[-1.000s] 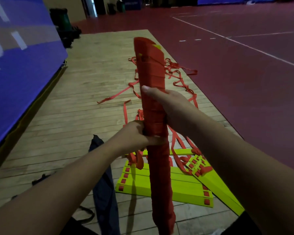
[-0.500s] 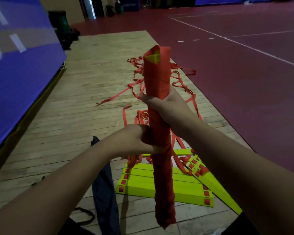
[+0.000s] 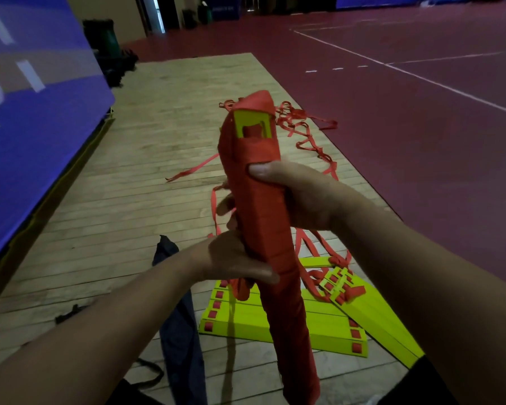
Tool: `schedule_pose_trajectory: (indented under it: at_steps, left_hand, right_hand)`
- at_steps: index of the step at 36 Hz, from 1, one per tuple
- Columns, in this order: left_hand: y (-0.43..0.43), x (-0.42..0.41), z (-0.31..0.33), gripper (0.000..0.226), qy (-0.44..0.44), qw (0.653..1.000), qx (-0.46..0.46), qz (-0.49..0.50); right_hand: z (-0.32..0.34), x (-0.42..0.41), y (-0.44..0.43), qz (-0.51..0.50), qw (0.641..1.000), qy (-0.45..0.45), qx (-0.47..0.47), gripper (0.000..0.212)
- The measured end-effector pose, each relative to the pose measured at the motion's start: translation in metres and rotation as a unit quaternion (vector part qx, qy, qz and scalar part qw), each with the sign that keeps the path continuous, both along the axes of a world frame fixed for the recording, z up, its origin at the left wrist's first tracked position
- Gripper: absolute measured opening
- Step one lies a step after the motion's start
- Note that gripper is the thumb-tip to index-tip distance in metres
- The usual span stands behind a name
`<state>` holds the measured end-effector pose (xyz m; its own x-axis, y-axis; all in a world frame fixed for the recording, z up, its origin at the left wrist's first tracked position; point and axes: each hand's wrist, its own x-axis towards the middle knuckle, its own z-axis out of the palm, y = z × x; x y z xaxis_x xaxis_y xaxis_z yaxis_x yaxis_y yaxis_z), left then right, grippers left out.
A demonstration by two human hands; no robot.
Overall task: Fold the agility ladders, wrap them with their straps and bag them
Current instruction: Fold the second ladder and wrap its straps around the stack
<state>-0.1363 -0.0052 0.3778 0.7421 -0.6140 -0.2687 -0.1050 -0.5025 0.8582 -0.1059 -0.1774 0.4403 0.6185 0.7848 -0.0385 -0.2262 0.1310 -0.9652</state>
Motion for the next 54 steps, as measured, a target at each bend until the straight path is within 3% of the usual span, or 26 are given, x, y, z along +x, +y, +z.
schedule_pose_trajectory:
  at_steps: [3,5,7,9,13,15,17,21,23,28,34,37,39,41,45,47,51,54]
  left_hand:
    - [0.0,-0.003,0.009,0.023,-0.001,1.0,-0.008,-0.002]
    - [0.0,0.0,0.016,0.039,-0.016,0.999,0.036,0.004]
    - [-0.001,0.005,0.019,0.032,-0.05,0.993,0.107,0.021]
    - [-0.002,0.012,0.016,0.03,-0.112,0.977,0.18,0.04]
    - [-0.012,0.01,0.002,0.05,-0.104,0.979,0.156,0.075]
    - [-0.021,0.011,-0.011,0.063,-0.148,0.966,0.193,0.09]
    - [-0.03,0.011,-0.022,0.06,-0.189,0.946,0.236,0.118]
    - [-0.024,0.011,-0.018,0.028,-0.14,0.965,0.144,0.167]
    - [-0.012,0.012,-0.006,0.026,-0.106,0.981,0.112,0.114]
    - [0.0,0.008,0.006,0.025,-0.043,0.998,0.029,0.033]
    - [0.008,0.009,0.018,0.041,0.009,0.996,0.082,-0.014]
    - [0.012,0.011,0.018,0.028,-0.007,0.994,0.109,-0.009]
    - [0.008,0.01,0.013,0.03,-0.029,0.993,0.113,0.028]
    - [-0.001,0.009,0.003,0.038,-0.074,0.987,0.121,0.072]
    - [-0.015,0.011,-0.008,0.021,-0.11,0.981,0.087,0.132]
    - [-0.011,0.014,-0.006,0.019,-0.091,0.984,0.041,0.147]
    - [0.004,0.017,0.006,0.015,-0.066,0.982,-0.05,0.167]
    - [0.019,0.02,0.014,0.027,-0.069,0.972,-0.124,0.188]
  right_hand:
    - [-0.001,-0.002,0.002,-0.04,0.999,-0.031,0.002,0.028]
    - [0.0,-0.001,0.001,-0.11,0.993,-0.048,-0.009,0.027]
    - [0.0,0.0,0.0,-0.186,0.981,-0.058,-0.028,0.025]
    - [-0.002,0.0,0.002,-0.263,0.96,-0.08,-0.058,0.024]
    - [-0.009,-0.001,0.017,-0.399,0.894,-0.138,-0.149,0.029]
    - [-0.015,-0.003,0.025,-0.424,0.88,-0.13,-0.169,0.036]
    - [-0.02,-0.004,0.03,-0.426,0.88,-0.104,-0.182,0.044]
    - [-0.014,-0.001,0.023,-0.339,0.916,-0.084,-0.2,0.04]
    - [-0.001,-0.001,0.012,-0.269,0.942,-0.105,-0.172,0.032]
    - [0.01,-0.004,-0.003,-0.133,0.986,-0.104,-0.017,0.044]
    - [0.006,-0.009,0.008,-0.228,0.965,-0.119,-0.042,0.03]
    - [0.001,-0.007,0.011,-0.279,0.951,-0.119,-0.068,0.025]
    - [-0.001,-0.008,0.014,-0.315,0.937,-0.129,-0.078,0.021]
    - [-0.004,-0.008,0.02,-0.366,0.915,-0.14,-0.096,0.024]
    - [-0.01,-0.004,0.027,-0.441,0.878,-0.139,-0.125,0.046]
    - [-0.006,-0.003,0.026,-0.405,0.895,-0.138,-0.123,0.044]
    - [-0.004,0.008,0.01,-0.289,0.955,-0.064,-0.027,0.048]
    - [-0.021,0.021,-0.004,-0.234,0.965,-0.05,-0.106,0.066]
